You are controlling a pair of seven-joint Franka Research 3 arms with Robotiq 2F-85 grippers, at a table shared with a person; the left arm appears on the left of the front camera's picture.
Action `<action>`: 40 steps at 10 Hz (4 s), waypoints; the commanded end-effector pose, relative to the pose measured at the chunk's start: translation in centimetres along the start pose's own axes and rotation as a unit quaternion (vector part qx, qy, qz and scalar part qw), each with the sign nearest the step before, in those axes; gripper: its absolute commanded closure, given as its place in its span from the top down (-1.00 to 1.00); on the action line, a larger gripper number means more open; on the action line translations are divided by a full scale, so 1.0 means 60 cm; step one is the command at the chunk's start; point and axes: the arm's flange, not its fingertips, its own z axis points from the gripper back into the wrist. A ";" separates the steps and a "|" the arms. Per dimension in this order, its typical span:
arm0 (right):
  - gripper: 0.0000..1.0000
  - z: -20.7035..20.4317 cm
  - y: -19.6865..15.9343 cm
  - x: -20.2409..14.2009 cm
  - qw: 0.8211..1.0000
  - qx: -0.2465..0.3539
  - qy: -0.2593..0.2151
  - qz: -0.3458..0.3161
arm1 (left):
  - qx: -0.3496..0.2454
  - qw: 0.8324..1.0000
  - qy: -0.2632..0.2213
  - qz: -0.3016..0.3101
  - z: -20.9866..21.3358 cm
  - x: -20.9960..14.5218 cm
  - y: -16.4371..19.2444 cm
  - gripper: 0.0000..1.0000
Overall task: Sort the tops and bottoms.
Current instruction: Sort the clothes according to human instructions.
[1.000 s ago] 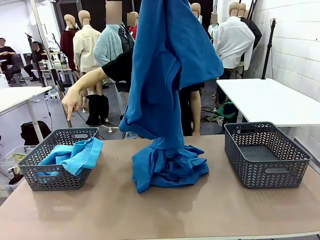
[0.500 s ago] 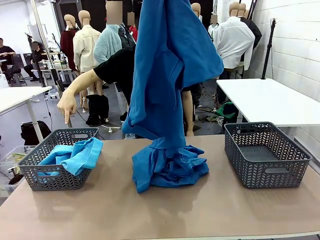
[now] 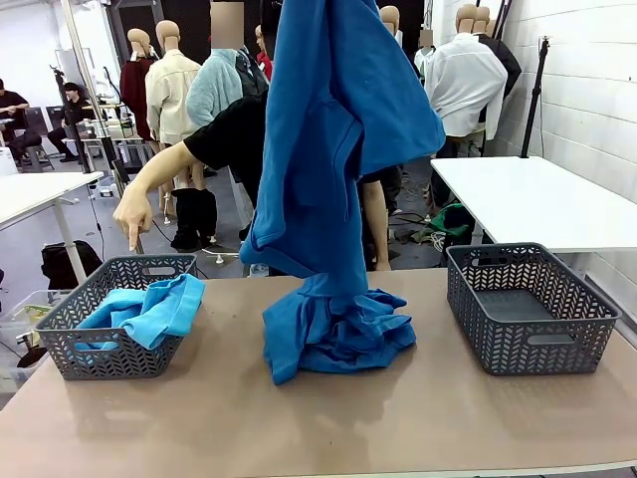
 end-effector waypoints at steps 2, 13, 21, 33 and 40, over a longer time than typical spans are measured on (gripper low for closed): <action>-1.00 0.004 -0.004 -0.001 1.000 -0.003 -0.003 0.007 | 0.005 1.000 0.003 -0.007 0.001 -0.003 0.003 1.00; -1.00 -0.128 0.088 0.578 0.988 -0.037 -0.143 0.036 | 0.005 1.000 0.003 -0.007 0.001 -0.003 0.003 1.00; -1.00 -0.139 0.213 0.189 0.985 -0.031 -0.170 0.013 | 0.005 1.000 0.003 -0.007 0.001 -0.003 0.003 1.00; -1.00 -0.197 0.221 0.261 0.962 -0.046 -0.262 -0.057 | 0.005 1.000 0.003 -0.007 0.001 -0.003 0.003 1.00; -1.00 -0.407 0.299 0.477 0.856 0.117 -0.386 -0.324 | 0.005 1.000 0.003 -0.007 0.001 -0.003 0.003 1.00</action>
